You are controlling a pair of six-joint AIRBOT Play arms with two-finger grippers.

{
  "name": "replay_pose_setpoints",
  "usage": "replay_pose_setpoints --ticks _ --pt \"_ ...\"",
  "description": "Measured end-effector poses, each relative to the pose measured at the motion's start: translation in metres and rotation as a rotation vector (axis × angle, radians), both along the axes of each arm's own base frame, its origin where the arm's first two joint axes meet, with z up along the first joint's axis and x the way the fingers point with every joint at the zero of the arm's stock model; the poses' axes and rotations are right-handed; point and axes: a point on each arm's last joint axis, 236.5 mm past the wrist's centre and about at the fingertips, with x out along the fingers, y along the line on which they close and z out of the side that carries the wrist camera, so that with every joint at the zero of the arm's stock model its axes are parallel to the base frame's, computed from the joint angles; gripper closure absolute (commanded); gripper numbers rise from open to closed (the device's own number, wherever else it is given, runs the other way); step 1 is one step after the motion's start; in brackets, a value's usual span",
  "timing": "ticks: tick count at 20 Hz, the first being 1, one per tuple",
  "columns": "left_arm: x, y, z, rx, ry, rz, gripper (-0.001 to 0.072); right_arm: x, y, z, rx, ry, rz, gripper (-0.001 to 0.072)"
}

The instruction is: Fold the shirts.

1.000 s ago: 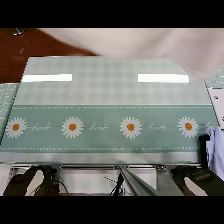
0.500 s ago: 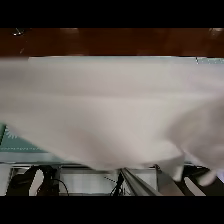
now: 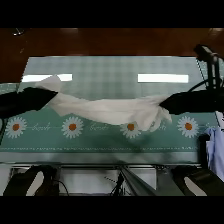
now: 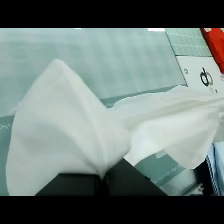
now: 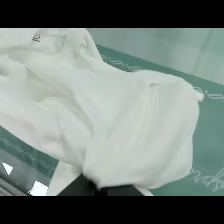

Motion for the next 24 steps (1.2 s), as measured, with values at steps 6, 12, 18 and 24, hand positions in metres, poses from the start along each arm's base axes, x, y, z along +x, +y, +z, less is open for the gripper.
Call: replay_pose_setpoints --ticks 6,12,18,24 --pt "0.106 -0.017 -0.081 0.014 0.073 0.133 0.0684 0.109 -0.008 -0.064 0.036 0.086 -0.151 0.0692" --pt "0.155 -0.063 -0.127 0.009 0.198 0.053 0.0004 0.171 -0.043 -0.12 0.069 0.2 -0.304 0.0158" --pt "0.151 -0.044 -0.126 0.068 0.307 -0.067 0.0002 0.176 -0.105 -0.117 0.105 0.256 -0.359 0.0094" --pt "0.058 0.009 -0.207 0.109 0.735 -0.083 0.0002 0.104 -0.195 -0.126 0.041 0.324 -0.497 0.0095"
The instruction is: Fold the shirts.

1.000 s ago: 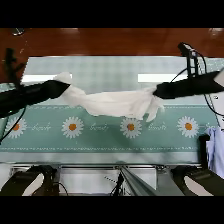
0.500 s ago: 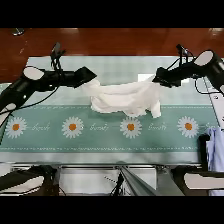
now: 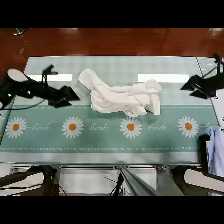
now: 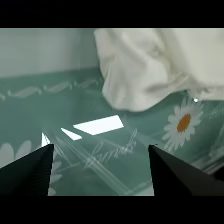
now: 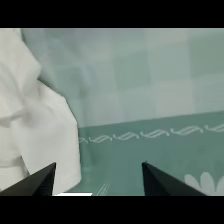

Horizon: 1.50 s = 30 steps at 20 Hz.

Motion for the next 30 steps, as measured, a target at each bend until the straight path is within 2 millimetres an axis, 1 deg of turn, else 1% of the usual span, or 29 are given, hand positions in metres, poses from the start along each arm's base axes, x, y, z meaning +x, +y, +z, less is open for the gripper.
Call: replay_pose_setpoints --ticks 1,3,4,7,9,11,12,13,14,16,18,21,24,26,27,28,29,30 --pt "-0.01 -0.008 -0.012 -0.025 0.032 0.018 0.0002 -0.011 0.001 -0.008 0.021 -0.003 -0.026 0.0095" --pt "-0.021 -0.033 -0.026 -0.1 0.06 0.062 0.0003 -0.027 0.014 -0.022 0.086 -0.026 -0.062 0.0095" --pt "-0.02 -0.046 -0.03 -0.128 0.051 0.081 0.0003 -0.033 0.024 -0.027 0.127 -0.04 -0.071 0.0095" --pt "-0.011 -0.083 -0.038 -0.182 0.0 0.122 0.0004 -0.042 0.047 -0.034 0.23 -0.076 -0.085 0.0095" --pt "-0.006 -0.104 -0.044 -0.197 -0.013 0.143 0.0004 -0.045 0.056 -0.034 0.273 -0.093 -0.09 0.0095" --pt "0.0 -0.124 -0.049 -0.207 -0.023 0.154 0.0011 -0.044 0.06 -0.034 0.296 -0.109 -0.097 0.0095" --pt "0.003 -0.133 -0.05 -0.21 -0.029 0.151 0.0175 -0.044 0.064 -0.033 0.308 -0.112 -0.095 0.0095" --pt "0.008 -0.139 -0.05 -0.212 -0.04 0.153 0.0579 -0.043 0.067 -0.033 0.311 -0.115 -0.09 0.0095" --pt "0.013 -0.146 -0.048 -0.22 -0.048 0.151 0.0684 -0.042 0.072 -0.033 0.313 -0.12 -0.079 0.0095" --pt "0.022 -0.153 -0.042 -0.232 -0.074 0.146 0.0684 -0.034 0.081 -0.033 0.304 -0.13 -0.055 0.0095" --pt "0.029 -0.158 -0.032 -0.256 -0.087 0.133 0.0684 -0.019 0.085 -0.032 0.28 -0.141 -0.039 0.0095" --pt "0.033 -0.161 -0.02 -0.291 -0.098 0.107 0.0684 0.014 0.091 -0.031 0.26 -0.147 -0.012 0.0095" --pt "0.034 -0.162 -0.014 -0.306 -0.099 0.092 0.0684 0.047 0.101 -0.035 0.263 -0.141 0.003 0.0095" --pt "0.034 -0.162 -0.013 -0.311 -0.1 0.088 0.0684 0.065 0.11 -0.04 0.268 -0.13 0.016 0.0097" --pt "0.035 -0.162 -0.012 -0.313 -0.101 0.088 0.0684 0.072 0.116 -0.046 0.27 -0.119 0.024 0.0195" --pt "0.035 -0.162 -0.011 -0.315 -0.1 0.087 0.0684 0.077 0.12 -0.049 0.271 -0.114 0.033 0.0494" --pt "0.034 -0.162 -0.011 -0.316 -0.1 0.086 0.0684 0.083 0.124 -0.054 0.273 -0.108 0.038 0.0692" --pt "0.035 -0.162 -0.011 -0.317 -0.101 0.086 0.0684 0.086 0.127 -0.056 0.272 -0.104 0.046 0.0692"
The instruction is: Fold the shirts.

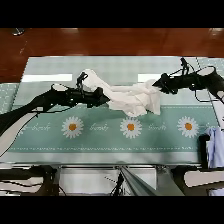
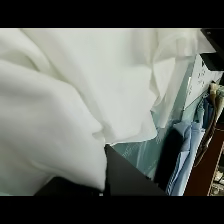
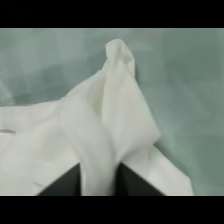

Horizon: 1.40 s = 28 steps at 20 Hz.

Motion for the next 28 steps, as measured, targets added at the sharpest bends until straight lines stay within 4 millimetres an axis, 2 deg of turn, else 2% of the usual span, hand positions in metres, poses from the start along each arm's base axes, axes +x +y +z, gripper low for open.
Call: replay_pose_setpoints --ticks 2,4,6,7,9,10,11,12,14,16,18,20,22,23,25,27,28 --pt "0.005 0.004 0.008 -0.015 -0.008 0.002 0.0684 0.013 0.001 0.01 0.001 -0.026 0.012 0.0693" --pt "0.022 0.016 0.035 -0.05 -0.055 0.013 0.0685 0.032 -0.004 0.045 0.004 -0.098 0.033 0.0693" --pt "0.053 0.039 0.092 -0.094 -0.178 0.059 0.0685 0.053 -0.017 0.107 -0.018 -0.215 0.048 0.0693" --pt "0.071 0.055 0.133 -0.118 -0.268 0.097 0.0685 0.063 -0.024 0.15 -0.04 -0.297 0.05 0.0693" --pt "0.095 0.09 0.23 -0.163 -0.47 0.168 0.0685 0.067 -0.034 0.238 -0.098 -0.462 0.057 0.0693" --pt "0.098 0.107 0.279 -0.18 -0.574 0.195 0.0685 0.06 -0.036 0.281 -0.127 -0.546 0.062 0.0692" --pt "0.093 0.125 0.331 -0.186 -0.684 0.214 0.0685 0.045 -0.035 0.326 -0.157 -0.633 0.067 0.0692" --pt "0.082 0.141 0.379 -0.186 -0.791 0.235 0.0685 0.027 -0.034 0.361 -0.191 -0.705 0.073 0.0692" --pt "0.039 0.165 0.466 -0.163 -1.003 0.245 0.0685 -0.022 -0.027 0.427 -0.261 -0.846 0.084 0.0692" --pt "-0.01 0.183 0.518 -0.061 -1.166 0.255 0.0685 -0.077 -0.024 0.476 -0.353 -0.966 0.072 0.0692" --pt "-0.055 0.196 0.542 0.112 -1.271 0.283 0.0684 -0.134 -0.026 0.511 -0.46 -1.058 0.036 0.0692" --pt "-0.09 0.208 0.54 0.336 -1.305 0.313 0.0684 -0.187 -0.031 0.533 -0.557 -1.121 -0.017 0.0692" --pt "-0.118 0.217 0.531 0.514 -1.287 0.353 0.0684 -0.233 -0.037 0.542 -0.629 -1.152 -0.074 0.0692" --pt "-0.13 0.218 0.524 0.566 -1.27 0.361 0.0684 -0.252 -0.038 0.542 -0.654 -1.154 -0.093 0.0692" --pt "-0.145 0.217 0.506 0.61 -1.228 0.359 0.0685 -0.277 -0.041 0.53 -0.684 -1.126 -0.115 0.0693" --pt "-0.148 0.212 0.472 0.601 -1.143 0.306 0.0684 -0.286 -0.044 0.51 -0.69 -1.081 -0.12 0.0692" --pt "-0.146 0.21 0.449 0.589 -1.081 0.267 0.0684 -0.284 -0.046 0.494 -0.687 -1.038 -0.116 0.0692"
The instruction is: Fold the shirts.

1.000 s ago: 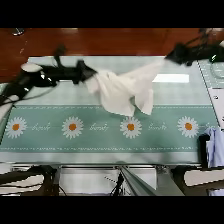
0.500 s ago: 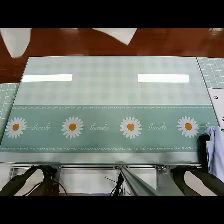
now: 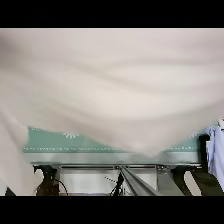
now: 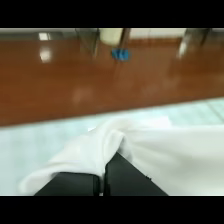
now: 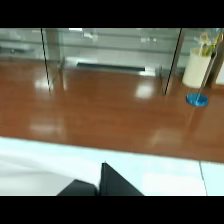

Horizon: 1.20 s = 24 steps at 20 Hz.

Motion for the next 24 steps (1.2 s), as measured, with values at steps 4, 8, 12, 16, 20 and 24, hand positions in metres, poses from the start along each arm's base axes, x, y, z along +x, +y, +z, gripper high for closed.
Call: replay_pose_setpoints --ticks 4,8,12,16,20,24 --pt "0.011 -0.024 -0.128 -0.063 0.379 -0.158 0.0684 0.04 -0.013 -0.074 0.049 0.193 -0.019 0.0692" --pt "0.044 -0.046 -0.256 -0.165 0.677 -0.197 0.0684 0.119 -0.033 -0.154 0.104 0.392 -0.038 0.0692" --pt "0.11 -0.059 -0.329 -0.254 0.759 -0.113 0.0684 0.206 -0.04 -0.237 0.209 0.574 -0.011 0.0692" --pt "0.189 -0.067 -0.355 -0.299 0.756 -0.055 0.0684 0.276 -0.037 -0.301 0.344 0.681 0.017 0.0692" --pt "0.256 -0.075 -0.369 -0.318 0.745 -0.043 0.0684 0.329 -0.039 -0.342 0.467 0.719 -0.004 0.0692" --pt "0.285 -0.081 -0.394 -0.324 0.788 -0.048 0.029 0.354 -0.043 -0.382 0.56 0.767 -0.052 0.0406"
